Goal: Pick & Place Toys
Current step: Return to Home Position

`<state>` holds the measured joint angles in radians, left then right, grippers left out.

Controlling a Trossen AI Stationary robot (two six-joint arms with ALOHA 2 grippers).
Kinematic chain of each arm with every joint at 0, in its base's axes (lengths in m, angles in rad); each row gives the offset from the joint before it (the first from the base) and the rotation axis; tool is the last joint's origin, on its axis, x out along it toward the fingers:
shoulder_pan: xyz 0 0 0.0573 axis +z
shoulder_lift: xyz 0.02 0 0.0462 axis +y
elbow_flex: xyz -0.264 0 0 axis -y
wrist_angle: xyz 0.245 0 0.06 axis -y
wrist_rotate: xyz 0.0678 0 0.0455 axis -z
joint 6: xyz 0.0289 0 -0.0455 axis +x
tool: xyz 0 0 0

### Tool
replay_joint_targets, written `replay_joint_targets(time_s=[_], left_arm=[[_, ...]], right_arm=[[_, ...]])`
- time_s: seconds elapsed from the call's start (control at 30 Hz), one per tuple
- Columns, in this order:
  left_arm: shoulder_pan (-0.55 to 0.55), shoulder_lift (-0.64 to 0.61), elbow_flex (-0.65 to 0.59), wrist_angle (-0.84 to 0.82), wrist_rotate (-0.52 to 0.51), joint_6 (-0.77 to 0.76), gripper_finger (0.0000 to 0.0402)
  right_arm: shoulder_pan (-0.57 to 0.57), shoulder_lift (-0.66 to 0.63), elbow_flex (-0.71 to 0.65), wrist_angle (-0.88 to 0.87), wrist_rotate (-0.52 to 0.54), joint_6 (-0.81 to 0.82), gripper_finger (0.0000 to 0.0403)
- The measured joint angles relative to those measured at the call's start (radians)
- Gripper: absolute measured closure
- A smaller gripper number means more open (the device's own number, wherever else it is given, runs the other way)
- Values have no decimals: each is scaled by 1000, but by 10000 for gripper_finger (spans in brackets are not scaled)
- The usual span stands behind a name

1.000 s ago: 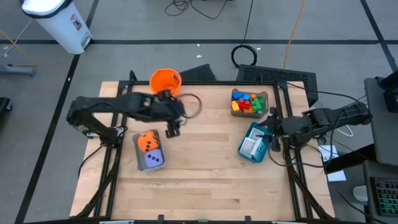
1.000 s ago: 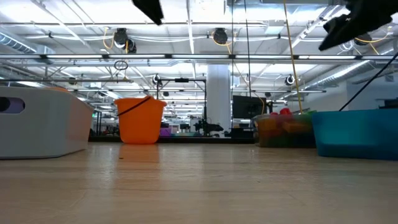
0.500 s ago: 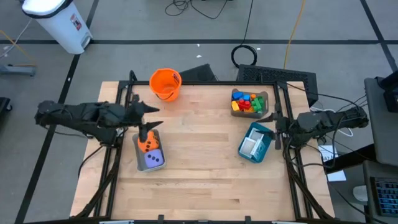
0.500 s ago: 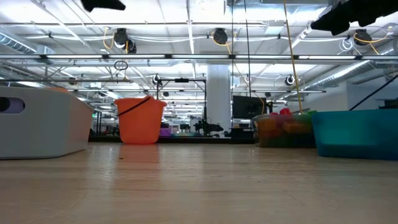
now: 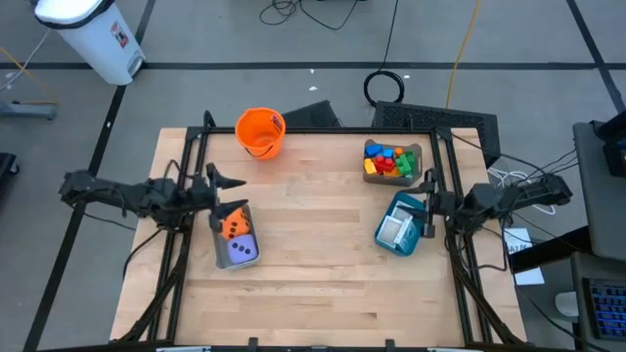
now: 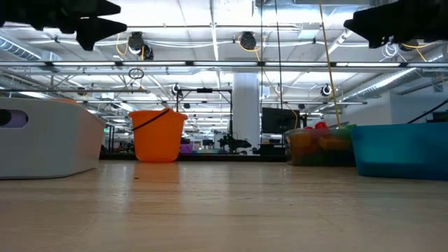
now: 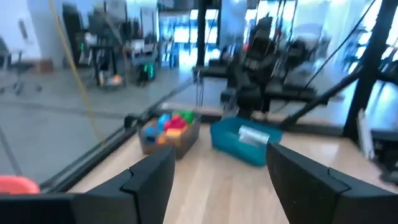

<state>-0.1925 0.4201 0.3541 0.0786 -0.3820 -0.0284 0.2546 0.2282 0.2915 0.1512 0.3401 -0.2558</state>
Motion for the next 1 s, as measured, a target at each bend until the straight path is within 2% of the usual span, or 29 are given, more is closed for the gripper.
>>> replay_joint_targets(time_s=[0.13,0.27,0.43,0.53,0.67,0.8,1.0], left_arm=[[0,-95,-117,136,24,31,155],[0,-178,-225,220,23,34,171],[0,-253,-310,288,18,57,202],[0,-276,-329,289,22,82,224],[0,-280,-335,289,46,105,253],[1,-280,-335,289,68,133,278],[1,-280,-335,284,70,140,307]], right_arm=[[0,-49,-71,69,0,5,232],[0,-91,-125,68,0,26,237],[0,-126,-153,69,-1,54,273],[0,-135,-161,70,-33,74,306],[0,-136,-164,66,-153,84,352],[0,-139,-164,68,-159,84,393],[0,-139,-164,49,-188,87,393]])
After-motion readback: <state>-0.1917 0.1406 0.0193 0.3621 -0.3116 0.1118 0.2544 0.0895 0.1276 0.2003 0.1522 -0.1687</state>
